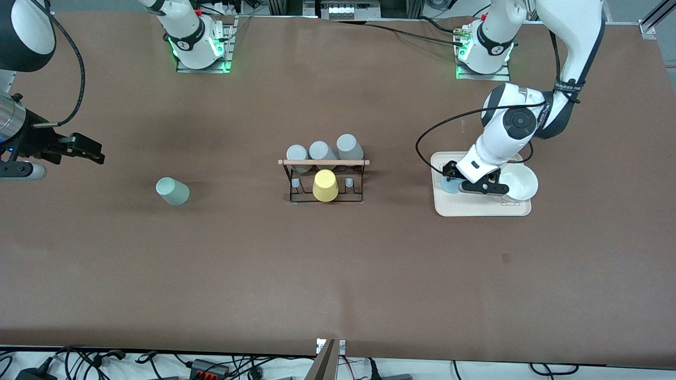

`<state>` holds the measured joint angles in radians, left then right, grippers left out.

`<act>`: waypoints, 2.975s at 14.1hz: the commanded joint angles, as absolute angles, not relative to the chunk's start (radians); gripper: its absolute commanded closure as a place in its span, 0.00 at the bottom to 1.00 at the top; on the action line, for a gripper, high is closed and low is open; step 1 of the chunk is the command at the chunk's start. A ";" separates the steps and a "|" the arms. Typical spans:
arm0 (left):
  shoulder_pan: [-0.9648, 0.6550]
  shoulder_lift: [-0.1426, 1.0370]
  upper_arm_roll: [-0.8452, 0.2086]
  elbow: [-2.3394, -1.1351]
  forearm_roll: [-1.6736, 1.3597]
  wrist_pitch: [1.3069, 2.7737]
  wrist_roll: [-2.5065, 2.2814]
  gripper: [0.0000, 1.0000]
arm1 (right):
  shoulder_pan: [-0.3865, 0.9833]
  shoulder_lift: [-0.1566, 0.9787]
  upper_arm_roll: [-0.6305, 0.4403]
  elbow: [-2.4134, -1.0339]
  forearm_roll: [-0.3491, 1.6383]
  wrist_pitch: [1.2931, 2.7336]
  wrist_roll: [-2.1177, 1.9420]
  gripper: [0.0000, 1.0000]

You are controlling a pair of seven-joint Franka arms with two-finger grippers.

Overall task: Hang scattered cups on rack with three cups
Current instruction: 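Grasp the light blue cup with the left gripper, then carry the blue cup to the rack while the right gripper reaches the teal cup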

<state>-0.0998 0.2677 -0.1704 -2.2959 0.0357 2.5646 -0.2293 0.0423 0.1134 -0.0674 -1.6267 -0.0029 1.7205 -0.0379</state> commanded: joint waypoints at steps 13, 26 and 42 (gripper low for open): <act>-0.104 0.287 -0.195 -2.349 0.055 2.669 -0.213 0.69 | 0.034 0.100 -0.067 -1.660 0.003 1.756 -0.051 0.00; -0.227 0.368 -0.216 -1.605 0.052 1.996 -0.237 0.71 | 0.037 0.118 -0.071 -1.696 -0.003 1.787 -0.051 0.00; -0.551 0.652 -0.202 -1.304 0.110 2.025 -0.684 0.71 | 0.064 0.198 -0.067 -1.833 -0.003 1.919 -0.037 0.00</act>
